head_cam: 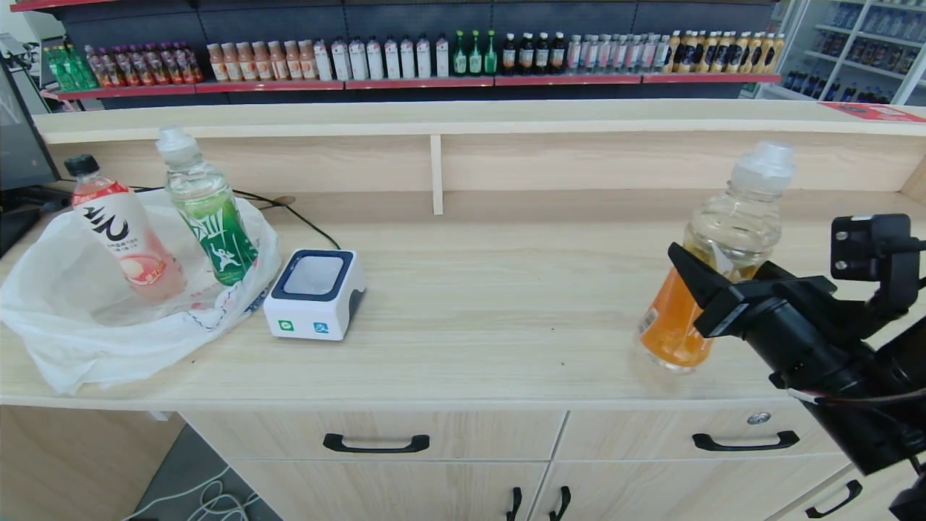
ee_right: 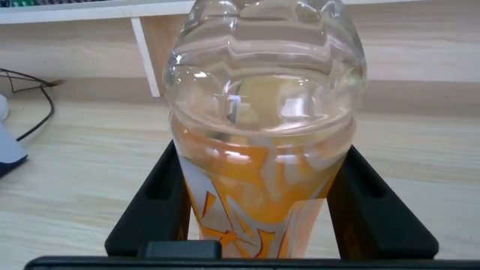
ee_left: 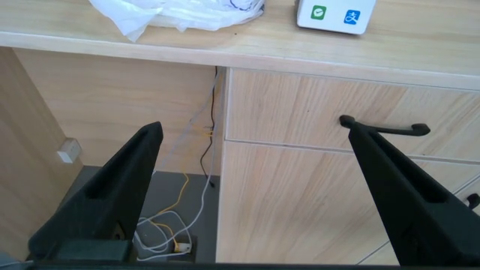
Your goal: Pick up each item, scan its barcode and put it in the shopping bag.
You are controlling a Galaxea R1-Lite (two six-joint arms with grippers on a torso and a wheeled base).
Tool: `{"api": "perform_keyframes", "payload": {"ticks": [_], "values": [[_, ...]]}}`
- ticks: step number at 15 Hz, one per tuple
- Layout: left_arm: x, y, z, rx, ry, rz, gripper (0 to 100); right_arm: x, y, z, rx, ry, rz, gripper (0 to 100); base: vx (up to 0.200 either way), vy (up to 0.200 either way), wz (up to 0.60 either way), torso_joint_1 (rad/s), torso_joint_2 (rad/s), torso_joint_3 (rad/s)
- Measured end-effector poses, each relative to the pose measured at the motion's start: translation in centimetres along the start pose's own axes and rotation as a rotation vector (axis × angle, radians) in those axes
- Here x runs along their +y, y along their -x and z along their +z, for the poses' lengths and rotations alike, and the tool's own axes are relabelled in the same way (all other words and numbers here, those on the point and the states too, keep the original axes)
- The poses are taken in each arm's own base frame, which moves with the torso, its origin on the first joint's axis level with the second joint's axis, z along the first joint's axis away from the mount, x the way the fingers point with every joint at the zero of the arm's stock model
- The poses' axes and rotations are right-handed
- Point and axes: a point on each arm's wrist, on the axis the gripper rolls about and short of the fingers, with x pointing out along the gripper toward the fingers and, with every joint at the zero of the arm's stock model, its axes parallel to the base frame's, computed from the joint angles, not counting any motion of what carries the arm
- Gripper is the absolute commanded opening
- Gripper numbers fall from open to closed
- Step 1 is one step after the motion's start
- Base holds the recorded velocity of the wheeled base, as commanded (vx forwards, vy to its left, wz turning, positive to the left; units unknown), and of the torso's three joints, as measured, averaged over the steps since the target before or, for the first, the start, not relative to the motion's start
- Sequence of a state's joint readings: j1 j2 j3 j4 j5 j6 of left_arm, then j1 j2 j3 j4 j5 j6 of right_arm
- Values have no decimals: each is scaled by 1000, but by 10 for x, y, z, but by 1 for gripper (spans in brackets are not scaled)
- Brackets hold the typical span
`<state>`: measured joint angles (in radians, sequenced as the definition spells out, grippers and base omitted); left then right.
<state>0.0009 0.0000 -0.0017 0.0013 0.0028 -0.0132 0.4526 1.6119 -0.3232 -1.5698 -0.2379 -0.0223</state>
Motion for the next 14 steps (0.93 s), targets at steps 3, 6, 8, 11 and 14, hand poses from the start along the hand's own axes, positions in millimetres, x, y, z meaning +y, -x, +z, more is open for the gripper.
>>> {"api": "perform_keyframes", "payload": {"ticks": [3, 6, 8, 11, 14], "values": [[0, 0, 0, 0, 0, 0, 100, -3, 29, 2, 30, -86, 44, 0, 0, 0, 0, 0, 0, 0], [0, 0, 0, 0, 0, 0, 100, -1, 54, 11, 26, -258, 192, 0, 0, 0, 0, 0, 0, 0], [0, 0, 0, 0, 0, 0, 100, -1, 63, 16, 24, -319, 268, 0, 0, 0, 0, 0, 0, 0], [0, 0, 0, 0, 0, 0, 100, 1, 72, 21, 37, -400, 409, 0, 0, 0, 0, 0, 0, 0], [0, 0, 0, 0, 0, 0, 100, 6, 72, 25, 57, -475, 526, 0, 0, 0, 0, 0, 0, 0]]}}
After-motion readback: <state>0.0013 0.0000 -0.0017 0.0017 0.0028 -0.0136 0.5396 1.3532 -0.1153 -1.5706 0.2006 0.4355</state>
